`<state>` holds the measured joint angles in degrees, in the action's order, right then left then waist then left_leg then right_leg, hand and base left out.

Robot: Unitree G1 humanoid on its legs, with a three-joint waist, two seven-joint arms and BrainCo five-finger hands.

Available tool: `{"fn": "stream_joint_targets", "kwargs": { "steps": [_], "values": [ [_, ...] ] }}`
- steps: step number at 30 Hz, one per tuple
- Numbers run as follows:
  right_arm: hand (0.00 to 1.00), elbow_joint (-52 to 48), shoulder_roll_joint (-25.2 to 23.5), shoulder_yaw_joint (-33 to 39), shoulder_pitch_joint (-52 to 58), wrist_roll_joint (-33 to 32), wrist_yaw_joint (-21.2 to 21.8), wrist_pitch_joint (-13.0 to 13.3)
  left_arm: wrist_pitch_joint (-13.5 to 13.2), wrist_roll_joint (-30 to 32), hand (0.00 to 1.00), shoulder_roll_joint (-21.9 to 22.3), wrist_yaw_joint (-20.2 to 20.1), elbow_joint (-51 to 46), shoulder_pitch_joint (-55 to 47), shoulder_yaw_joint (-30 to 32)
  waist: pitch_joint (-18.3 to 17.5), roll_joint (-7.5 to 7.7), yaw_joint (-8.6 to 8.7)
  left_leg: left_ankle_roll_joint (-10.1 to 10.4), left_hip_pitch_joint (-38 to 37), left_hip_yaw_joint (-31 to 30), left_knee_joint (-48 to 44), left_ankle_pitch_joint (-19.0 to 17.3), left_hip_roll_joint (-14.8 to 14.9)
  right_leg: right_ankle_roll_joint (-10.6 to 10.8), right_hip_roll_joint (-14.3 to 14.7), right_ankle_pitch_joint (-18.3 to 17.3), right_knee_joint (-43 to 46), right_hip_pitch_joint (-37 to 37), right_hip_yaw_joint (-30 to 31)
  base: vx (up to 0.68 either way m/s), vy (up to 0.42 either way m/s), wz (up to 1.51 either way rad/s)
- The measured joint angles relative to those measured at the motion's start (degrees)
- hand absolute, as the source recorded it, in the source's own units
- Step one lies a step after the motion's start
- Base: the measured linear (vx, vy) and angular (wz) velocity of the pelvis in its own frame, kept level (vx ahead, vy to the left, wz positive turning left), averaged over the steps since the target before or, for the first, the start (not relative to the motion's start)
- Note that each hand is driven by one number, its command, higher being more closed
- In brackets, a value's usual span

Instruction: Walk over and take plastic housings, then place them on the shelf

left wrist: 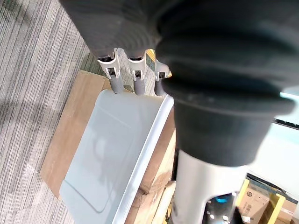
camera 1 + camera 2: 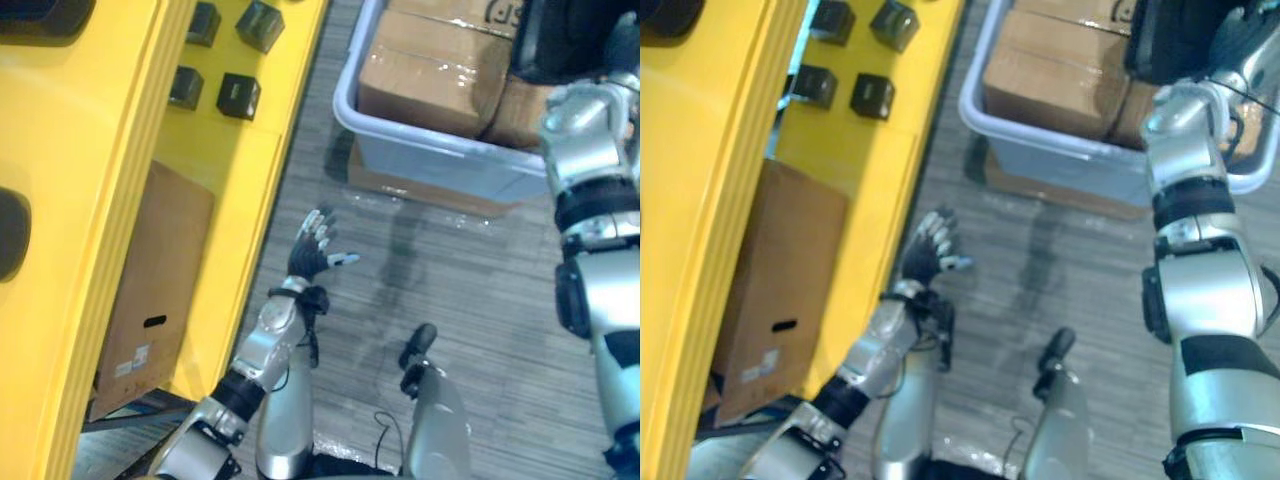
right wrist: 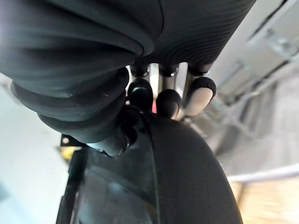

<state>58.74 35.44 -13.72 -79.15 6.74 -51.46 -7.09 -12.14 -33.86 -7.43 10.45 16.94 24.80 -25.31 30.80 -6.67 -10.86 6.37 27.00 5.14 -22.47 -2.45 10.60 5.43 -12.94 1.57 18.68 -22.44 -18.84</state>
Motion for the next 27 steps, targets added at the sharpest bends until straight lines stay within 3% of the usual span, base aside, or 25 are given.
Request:
{"fn": "stream_joint_targets", "kwargs": {
  "steps": [4,7,8,13,19,22,27],
  "values": [
    [1.00,-5.12,-0.30,-1.97,-0.20,4.76,0.17,2.30,-0.04,0.22,0.00,-0.72,0.78,0.01,0.54,1.17,0.00,0.57,0.80,0.00,-1.37,0.24,0.28,0.00,0.25,-0.02,0.02,0.01,-0.02,1.16,0.09,0.01,0.001,-0.02],
    [1.00,-8.69,-0.60,-2.12,0.39,6.88,0.68,3.75,-0.19,0.73,0.00,-1.84,1.81,0.00,1.81,4.13,-0.13,2.78,1.74,0.23,-3.98,0.73,1.73,0.25,0.28,-0.02,0.15,0.00,-0.69,3.08,0.21,0.02,0.005,-0.05],
    [1.00,-11.69,-1.09,-1.71,1.65,8.62,1.51,5.16,-0.36,1.30,0.00,-3.22,2.47,-0.01,2.49,5.29,-0.24,4.39,2.56,0.34,-6.12,1.31,3.31,0.69,0.17,-0.03,0.17,0.02,-1.74,4.75,0.25,0.03,0.006,-0.07],
    [1.00,-24.32,-2.39,0.72,11.00,13.59,3.64,11.50,-0.35,3.51,0.00,-6.07,4.12,-3.19,4.38,7.33,-1.08,7.92,4.72,0.80,-14.09,3.25,9.33,2.17,-0.21,0.12,0.63,0.73,-5.81,10.86,0.43,0.06,0.003,-0.07],
    [1.00,-32.28,-7.03,3.30,20.27,16.16,7.02,15.33,0.08,6.28,0.00,-5.93,6.24,-6.28,8.39,9.27,-2.56,9.59,6.94,1.45,-21.62,5.83,14.04,2.67,-0.20,0.44,1.83,1.36,-9.62,16.47,1.76,0.08,0.003,-0.17],
    [1.00,-33.69,-8.82,3.39,25.04,16.96,8.42,17.11,0.14,7.93,0.00,-5.13,7.24,-6.72,8.51,9.36,-7.49,10.54,8.01,1.64,-22.21,6.98,16.03,2.77,-0.09,0.60,2.28,1.88,-11.84,16.57,2.09,0.08,-0.001,-0.15],
    [1.00,-35.81,-10.25,3.41,29.52,17.26,10.79,17.50,0.12,7.91,0.00,-3.18,7.49,-7.24,8.94,11.15,-9.69,10.68,8.33,1.65,-26.08,9.68,16.46,2.77,-0.20,0.88,2.23,2.14,-13.59,20.47,2.51,0.07,0.013,-0.06]
  ]
}}
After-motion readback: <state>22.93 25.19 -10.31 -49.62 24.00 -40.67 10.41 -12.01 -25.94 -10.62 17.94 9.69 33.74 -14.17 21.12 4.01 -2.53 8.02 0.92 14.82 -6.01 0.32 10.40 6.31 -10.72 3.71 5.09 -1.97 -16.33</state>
